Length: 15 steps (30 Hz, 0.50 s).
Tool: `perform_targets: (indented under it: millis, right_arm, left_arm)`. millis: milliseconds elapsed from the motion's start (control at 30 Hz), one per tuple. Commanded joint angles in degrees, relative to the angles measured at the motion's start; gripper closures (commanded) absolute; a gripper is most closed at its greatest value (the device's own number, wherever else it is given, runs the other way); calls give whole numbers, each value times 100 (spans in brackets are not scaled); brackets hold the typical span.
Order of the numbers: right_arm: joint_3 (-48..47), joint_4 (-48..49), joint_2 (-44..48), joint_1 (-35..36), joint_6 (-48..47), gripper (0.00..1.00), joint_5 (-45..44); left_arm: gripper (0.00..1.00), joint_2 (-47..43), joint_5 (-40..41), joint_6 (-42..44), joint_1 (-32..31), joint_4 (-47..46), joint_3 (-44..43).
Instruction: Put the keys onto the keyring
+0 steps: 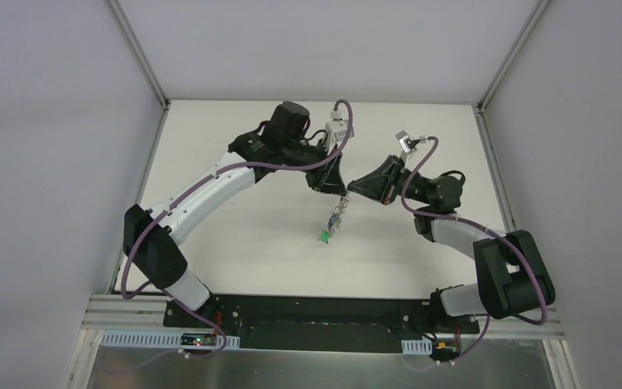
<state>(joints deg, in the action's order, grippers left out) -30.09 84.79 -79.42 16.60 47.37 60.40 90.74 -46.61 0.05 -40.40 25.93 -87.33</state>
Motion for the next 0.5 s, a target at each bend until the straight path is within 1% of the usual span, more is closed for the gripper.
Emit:
perform_targets:
  millis: [0, 133, 333, 467]
  right_arm:
    - [-59, 679, 25, -82, 60, 100, -143]
    - [-76, 682, -18, -94, 60, 100, -101]
    - [-85, 679, -17, -87, 54, 100, -99]
    - [-81, 679, -15, -95, 57, 100, -85]
  left_arm:
    - [80, -38, -380, -237, 100, -230, 62]
    - [81, -74, -414, -266, 112, -311, 126]
    - [92, 33, -475, -323, 112, -315, 21]
    - [97, 137, -570, -412, 112, -382, -46]
